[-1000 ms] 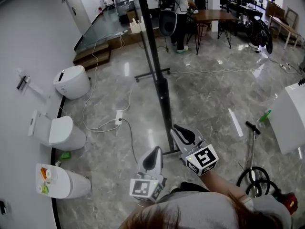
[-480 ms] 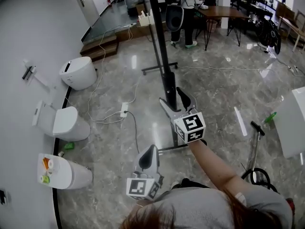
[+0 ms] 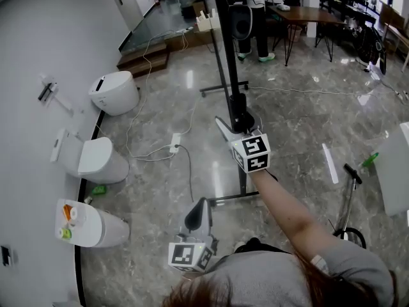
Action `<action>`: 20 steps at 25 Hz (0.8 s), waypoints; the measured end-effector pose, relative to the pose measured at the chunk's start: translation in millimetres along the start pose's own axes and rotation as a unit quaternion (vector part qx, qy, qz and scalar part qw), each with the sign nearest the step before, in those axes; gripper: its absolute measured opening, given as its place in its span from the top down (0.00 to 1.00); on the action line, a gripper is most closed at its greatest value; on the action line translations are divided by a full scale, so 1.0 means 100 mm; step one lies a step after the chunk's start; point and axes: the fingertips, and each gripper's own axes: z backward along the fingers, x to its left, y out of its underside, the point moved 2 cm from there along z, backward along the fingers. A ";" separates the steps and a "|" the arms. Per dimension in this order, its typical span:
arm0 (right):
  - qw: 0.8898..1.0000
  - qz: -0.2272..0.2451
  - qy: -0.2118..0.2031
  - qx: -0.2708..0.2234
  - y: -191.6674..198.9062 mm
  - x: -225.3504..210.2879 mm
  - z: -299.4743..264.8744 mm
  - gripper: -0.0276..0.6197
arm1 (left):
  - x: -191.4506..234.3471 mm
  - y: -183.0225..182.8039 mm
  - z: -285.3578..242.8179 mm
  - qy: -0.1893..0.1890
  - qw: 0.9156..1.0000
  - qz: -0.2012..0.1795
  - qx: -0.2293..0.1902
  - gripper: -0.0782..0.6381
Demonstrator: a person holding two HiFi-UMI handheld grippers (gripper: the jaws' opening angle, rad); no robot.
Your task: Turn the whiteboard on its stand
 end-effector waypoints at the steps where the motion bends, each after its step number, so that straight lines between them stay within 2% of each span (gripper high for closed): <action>1: 1.000 0.003 0.003 0.003 0.01 0.00 -0.02 0.46 | 0.01 0.01 0.02 -0.001 1.000 0.000 0.001 0.90; 5: 1.000 0.008 0.020 -0.001 0.01 0.00 -0.04 0.52 | 0.07 0.01 0.06 -0.005 1.000 0.000 0.004 0.90; 13: 0.999 0.017 0.043 0.008 0.02 0.00 -0.04 0.57 | 0.09 0.02 0.13 0.000 1.000 0.000 0.007 0.90; 20: 0.996 0.028 0.081 0.017 0.02 -0.03 -0.03 0.64 | 0.10 0.03 0.20 0.002 1.000 -0.002 0.007 0.90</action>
